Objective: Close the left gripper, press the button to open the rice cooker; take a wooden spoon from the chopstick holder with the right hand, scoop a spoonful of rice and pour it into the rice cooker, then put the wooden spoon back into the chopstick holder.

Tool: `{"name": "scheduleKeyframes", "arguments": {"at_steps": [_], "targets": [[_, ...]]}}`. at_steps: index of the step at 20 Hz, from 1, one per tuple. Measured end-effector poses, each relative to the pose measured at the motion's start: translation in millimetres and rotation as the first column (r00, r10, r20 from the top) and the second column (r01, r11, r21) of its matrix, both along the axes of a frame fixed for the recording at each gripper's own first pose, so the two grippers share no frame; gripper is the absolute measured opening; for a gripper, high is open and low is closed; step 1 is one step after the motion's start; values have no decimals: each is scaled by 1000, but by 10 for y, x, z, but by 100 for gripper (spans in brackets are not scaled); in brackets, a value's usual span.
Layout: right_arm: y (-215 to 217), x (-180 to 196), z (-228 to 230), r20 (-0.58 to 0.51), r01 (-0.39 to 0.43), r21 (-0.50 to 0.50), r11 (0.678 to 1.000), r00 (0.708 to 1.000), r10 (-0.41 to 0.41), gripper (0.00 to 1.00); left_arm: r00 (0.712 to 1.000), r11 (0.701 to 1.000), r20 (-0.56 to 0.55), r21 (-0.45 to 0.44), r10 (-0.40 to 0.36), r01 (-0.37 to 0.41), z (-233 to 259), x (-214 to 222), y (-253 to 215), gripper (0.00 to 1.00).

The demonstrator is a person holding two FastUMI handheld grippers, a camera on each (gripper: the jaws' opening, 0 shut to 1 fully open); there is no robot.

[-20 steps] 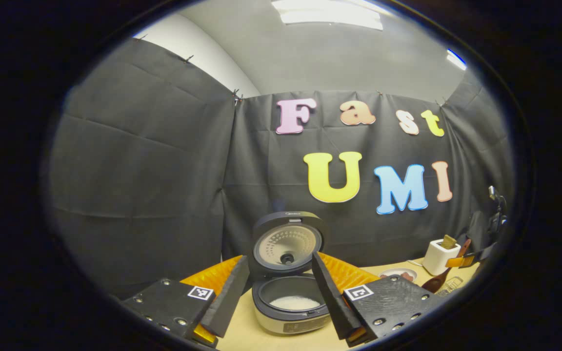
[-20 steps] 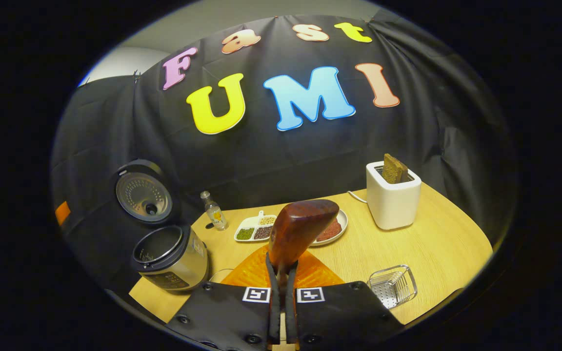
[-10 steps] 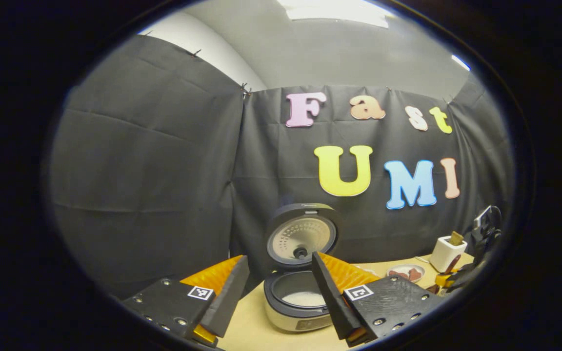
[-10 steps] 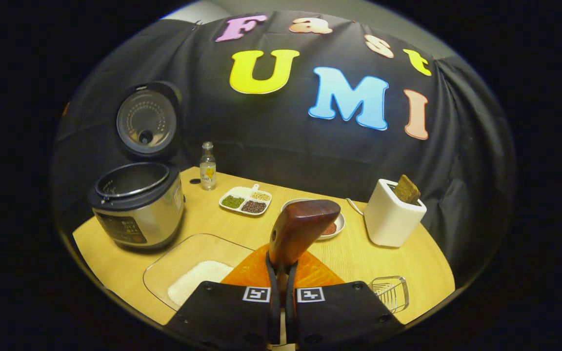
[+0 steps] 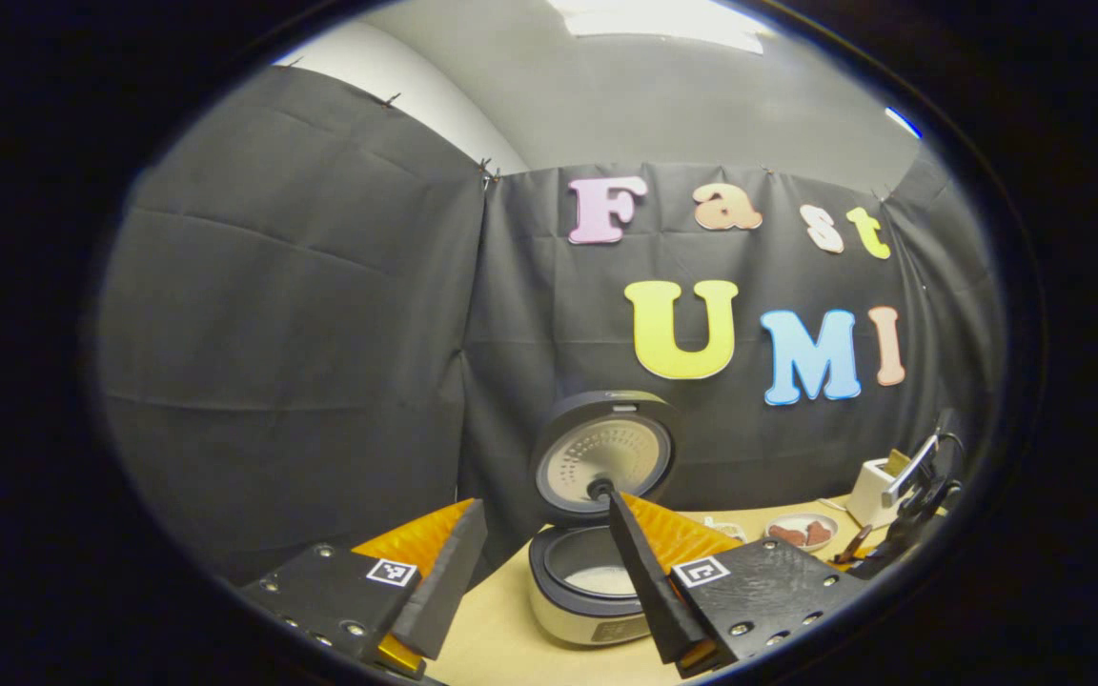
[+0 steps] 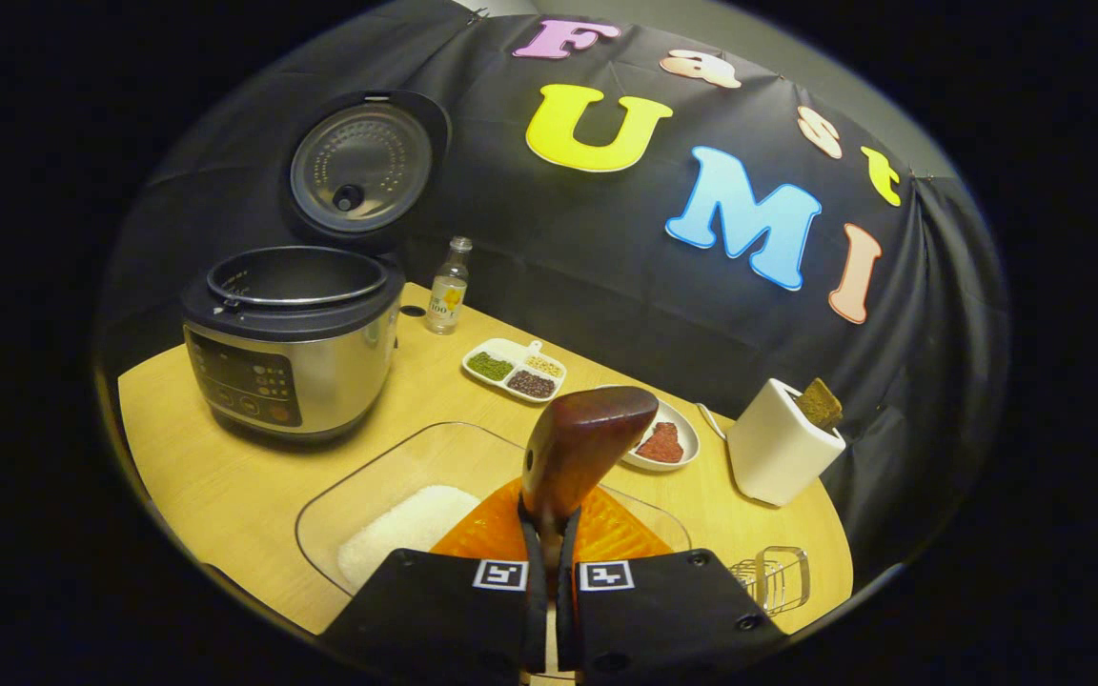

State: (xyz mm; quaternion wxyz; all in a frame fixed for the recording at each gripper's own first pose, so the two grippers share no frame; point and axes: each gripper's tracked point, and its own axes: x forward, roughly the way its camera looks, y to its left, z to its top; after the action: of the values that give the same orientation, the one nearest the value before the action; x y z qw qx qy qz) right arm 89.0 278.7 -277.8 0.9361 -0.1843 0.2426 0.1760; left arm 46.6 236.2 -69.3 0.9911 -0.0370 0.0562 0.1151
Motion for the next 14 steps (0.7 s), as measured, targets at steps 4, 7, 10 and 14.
{"name": "scheduleKeyframes", "arguments": {"at_steps": [4,7,10,14], "targets": [[142,-105,-41,-30,-6,26,1000,1000,6,6,1000,1000,1,5,11,-11,0,-35,64,82],[182,-129,-62,-86,32,98,995,996,-23,6,1000,1000,0,-1,19,-19,-9,-47,110,82],[145,-110,-64,-175,111,220,969,982,-73,6,1000,1000,1,0,20,-20,4,-61,91,81],[6,-47,-57,-349,292,431,854,926,-141,6,1000,1000,3,1,8,-8,20,-25,18,81]]}}
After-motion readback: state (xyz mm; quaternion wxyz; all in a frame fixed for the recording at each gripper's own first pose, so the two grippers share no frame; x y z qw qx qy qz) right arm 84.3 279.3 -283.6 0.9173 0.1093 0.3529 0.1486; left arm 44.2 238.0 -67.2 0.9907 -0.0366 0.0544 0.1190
